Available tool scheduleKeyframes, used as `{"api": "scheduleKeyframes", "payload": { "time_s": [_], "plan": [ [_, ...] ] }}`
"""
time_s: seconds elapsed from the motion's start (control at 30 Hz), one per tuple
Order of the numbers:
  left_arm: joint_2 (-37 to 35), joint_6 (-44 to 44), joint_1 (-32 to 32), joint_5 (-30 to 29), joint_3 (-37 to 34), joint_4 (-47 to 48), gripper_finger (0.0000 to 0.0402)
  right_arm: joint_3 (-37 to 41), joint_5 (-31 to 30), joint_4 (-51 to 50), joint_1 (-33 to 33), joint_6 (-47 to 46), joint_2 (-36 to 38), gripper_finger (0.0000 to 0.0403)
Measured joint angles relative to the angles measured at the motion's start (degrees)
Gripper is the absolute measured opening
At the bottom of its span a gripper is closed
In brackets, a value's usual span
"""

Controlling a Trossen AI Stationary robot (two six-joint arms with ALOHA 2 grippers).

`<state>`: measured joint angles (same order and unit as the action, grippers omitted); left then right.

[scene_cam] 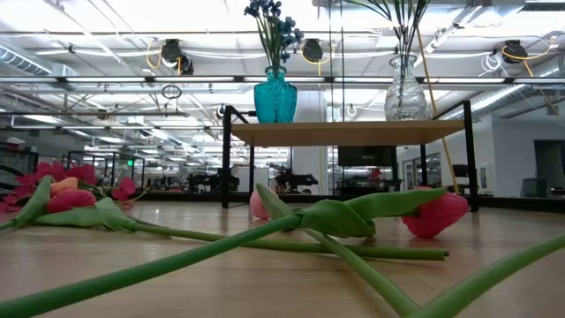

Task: Pick and place flowers into a vace then onto a shelf
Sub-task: Put the white flowers into the transparent vase on the shelf

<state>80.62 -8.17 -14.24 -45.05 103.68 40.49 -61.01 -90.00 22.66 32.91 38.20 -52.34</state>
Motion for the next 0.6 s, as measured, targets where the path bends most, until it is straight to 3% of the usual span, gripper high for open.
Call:
{"api": "scheduleKeyframes", "payload": {
  "time_s": [0.6],
  "plan": [
    [0.0, -1.5, 0.0, 0.0, 0.0, 0.1, 0.0195, 0.0, 0.0, 11.8, 10.8, 16.5, 0.9, 0.0208]
  ]
}}
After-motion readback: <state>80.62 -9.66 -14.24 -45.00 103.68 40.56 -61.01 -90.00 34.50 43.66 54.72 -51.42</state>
